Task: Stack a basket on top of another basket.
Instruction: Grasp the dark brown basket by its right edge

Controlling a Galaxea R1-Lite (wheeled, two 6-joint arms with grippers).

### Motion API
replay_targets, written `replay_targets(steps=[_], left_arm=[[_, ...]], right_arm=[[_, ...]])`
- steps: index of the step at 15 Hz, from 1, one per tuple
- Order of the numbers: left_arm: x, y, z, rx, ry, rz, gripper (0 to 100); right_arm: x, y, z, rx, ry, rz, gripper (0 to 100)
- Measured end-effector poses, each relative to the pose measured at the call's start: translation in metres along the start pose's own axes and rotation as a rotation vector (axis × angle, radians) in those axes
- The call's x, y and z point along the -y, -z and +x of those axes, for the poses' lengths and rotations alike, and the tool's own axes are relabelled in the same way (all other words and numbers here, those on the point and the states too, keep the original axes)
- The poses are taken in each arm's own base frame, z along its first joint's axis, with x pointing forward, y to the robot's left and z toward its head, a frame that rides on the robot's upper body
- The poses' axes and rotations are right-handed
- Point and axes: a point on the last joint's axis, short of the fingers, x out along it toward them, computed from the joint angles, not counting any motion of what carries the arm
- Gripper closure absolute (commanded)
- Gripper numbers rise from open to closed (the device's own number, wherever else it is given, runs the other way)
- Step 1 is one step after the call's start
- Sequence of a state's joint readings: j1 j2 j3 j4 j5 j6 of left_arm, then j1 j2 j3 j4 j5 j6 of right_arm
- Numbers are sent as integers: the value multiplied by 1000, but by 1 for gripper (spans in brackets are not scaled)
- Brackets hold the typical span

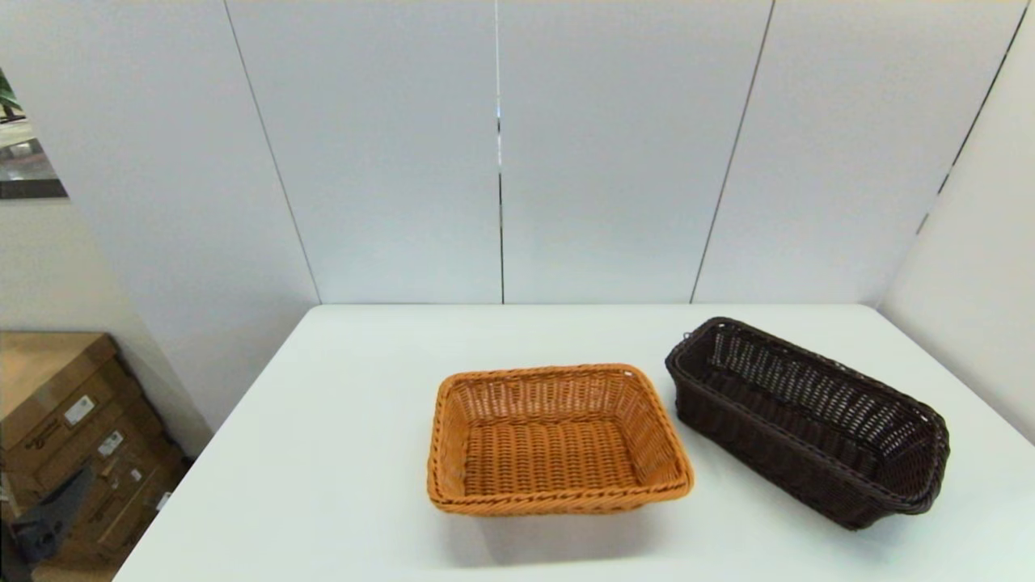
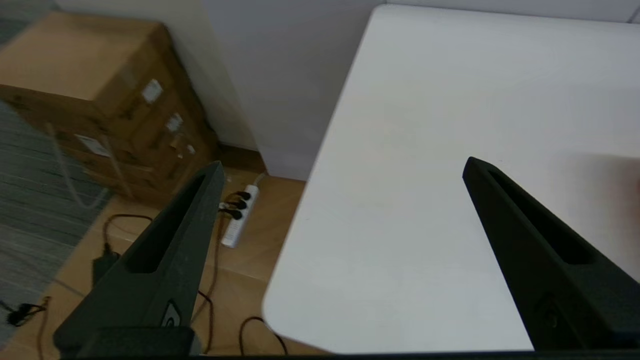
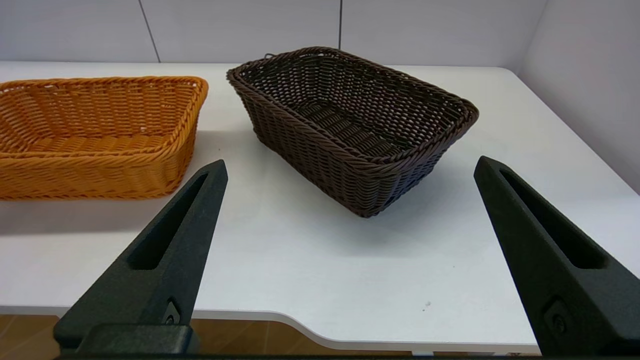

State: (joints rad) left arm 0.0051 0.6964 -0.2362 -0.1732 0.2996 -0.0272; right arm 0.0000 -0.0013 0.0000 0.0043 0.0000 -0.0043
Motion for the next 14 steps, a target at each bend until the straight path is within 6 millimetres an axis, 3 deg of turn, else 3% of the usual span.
replay_targets(steps=[6,10,14], left_arm=[[-11,36,-42,139,61,101,0],[-15,69,-48,193,73,145,0],[-17,81,-55,281,95,145,0]], right_arm=[[0,0,0,0,0,0,0],[0,0,0,0,0,0,0],[0,0,0,0,0,0,0]])
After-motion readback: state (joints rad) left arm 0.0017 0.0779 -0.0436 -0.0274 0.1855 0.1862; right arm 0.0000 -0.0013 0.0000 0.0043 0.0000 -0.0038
